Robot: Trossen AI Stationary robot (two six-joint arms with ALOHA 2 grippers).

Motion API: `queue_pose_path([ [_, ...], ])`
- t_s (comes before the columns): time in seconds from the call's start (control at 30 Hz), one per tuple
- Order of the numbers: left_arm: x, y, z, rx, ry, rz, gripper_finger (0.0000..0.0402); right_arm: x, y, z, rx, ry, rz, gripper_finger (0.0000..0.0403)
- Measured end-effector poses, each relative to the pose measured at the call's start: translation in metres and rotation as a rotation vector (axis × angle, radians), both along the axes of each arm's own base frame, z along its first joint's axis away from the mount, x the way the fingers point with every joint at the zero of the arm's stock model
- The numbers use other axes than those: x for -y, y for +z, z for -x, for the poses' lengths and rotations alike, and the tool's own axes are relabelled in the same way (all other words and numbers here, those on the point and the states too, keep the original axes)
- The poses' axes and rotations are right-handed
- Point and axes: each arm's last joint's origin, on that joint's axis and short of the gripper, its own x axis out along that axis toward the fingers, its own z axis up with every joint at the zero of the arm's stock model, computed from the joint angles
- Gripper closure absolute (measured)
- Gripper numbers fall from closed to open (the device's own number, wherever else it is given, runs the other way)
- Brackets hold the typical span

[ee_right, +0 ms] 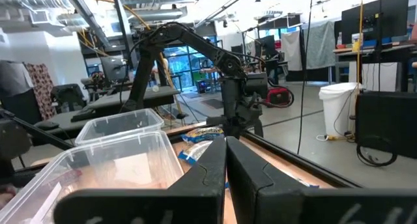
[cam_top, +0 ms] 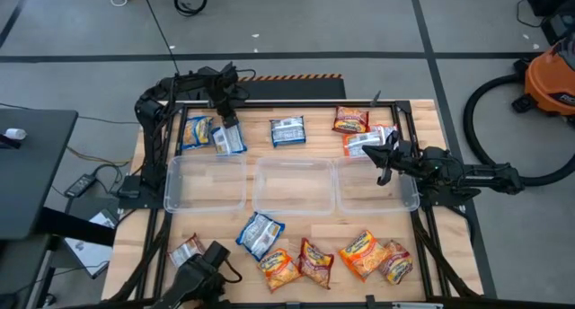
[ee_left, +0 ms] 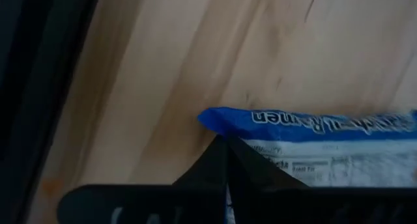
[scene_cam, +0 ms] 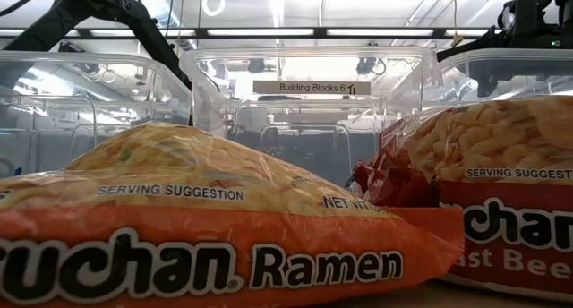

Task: Sort Maruchan noodles
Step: Put the blue noodle pack into the left transparent bin

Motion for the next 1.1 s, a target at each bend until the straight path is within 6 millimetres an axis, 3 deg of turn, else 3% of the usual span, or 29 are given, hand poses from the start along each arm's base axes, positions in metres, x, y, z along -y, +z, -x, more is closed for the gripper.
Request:
queue_pose_path([
  [0.27,0.025,0.053,-0.001,-0.026,0.087,-0.03,0.0399,0.0,0.0,0.0,-0.015,-0.007,0.04,0.0385],
  [0.53,0.07,0.114,0.0,-0.021,0.263,-0.028,0.04,0.0,0.0,0.0,-0.039,-0.019,0.1,0.0385],
  [0.87,0.132,0.164,0.001,-0.061,0.527,0.029,0.0401,0.0,0.0,0.0,-0.04,-0.025,0.099,0.0385],
  [1.1,0.158,0.217,-0.001,-0.016,0.647,-0.018,0.0401,0.0,0.0,0.0,-0.04,-0.025,0.099,0.0385],
])
